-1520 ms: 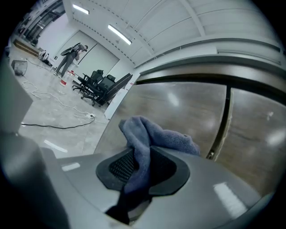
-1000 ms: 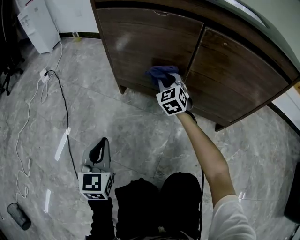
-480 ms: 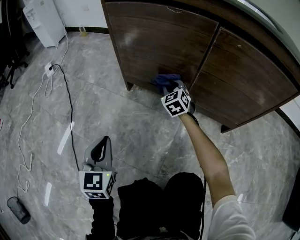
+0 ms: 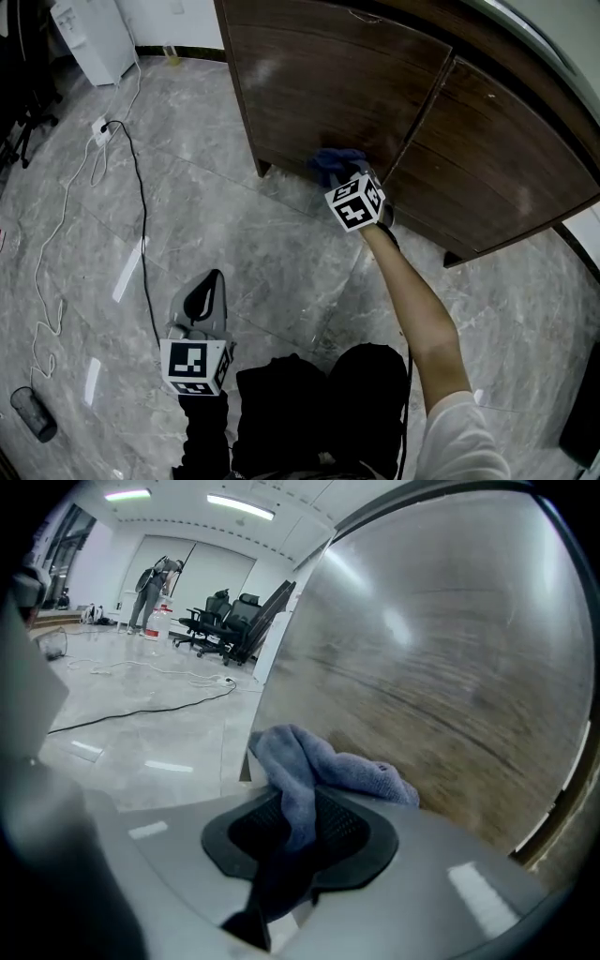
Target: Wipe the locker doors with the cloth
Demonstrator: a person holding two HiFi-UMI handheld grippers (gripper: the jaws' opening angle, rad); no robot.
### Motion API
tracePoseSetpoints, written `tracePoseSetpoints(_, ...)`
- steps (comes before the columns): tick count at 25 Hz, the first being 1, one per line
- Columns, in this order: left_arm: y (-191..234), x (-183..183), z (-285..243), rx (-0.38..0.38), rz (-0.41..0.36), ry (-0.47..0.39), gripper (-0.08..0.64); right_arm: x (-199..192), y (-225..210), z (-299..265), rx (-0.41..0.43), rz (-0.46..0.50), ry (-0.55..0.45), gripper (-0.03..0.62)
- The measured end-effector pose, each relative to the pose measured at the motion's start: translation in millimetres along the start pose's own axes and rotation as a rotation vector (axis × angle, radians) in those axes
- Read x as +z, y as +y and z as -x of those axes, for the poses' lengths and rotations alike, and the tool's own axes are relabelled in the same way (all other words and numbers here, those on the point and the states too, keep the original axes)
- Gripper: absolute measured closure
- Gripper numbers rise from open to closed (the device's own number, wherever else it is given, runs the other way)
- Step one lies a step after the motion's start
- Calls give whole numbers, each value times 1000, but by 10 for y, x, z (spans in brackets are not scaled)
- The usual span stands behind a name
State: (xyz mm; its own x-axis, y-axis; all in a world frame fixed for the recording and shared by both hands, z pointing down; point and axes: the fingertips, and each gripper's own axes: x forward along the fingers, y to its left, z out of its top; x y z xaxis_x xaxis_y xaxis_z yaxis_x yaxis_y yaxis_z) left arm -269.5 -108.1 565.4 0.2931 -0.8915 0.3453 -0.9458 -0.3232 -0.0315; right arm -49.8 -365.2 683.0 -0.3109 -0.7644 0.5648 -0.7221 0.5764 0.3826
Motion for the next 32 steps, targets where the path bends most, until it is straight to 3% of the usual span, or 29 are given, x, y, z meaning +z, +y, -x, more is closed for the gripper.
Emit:
tracePoseSetpoints(20,8,39,61,7,19,-10,560,1362,-573,763,-112,17,-244,502)
tracePoseSetpoints(32,3,88,76,2,24,-17,559,2331,-949,1277,-171,108,-387,502)
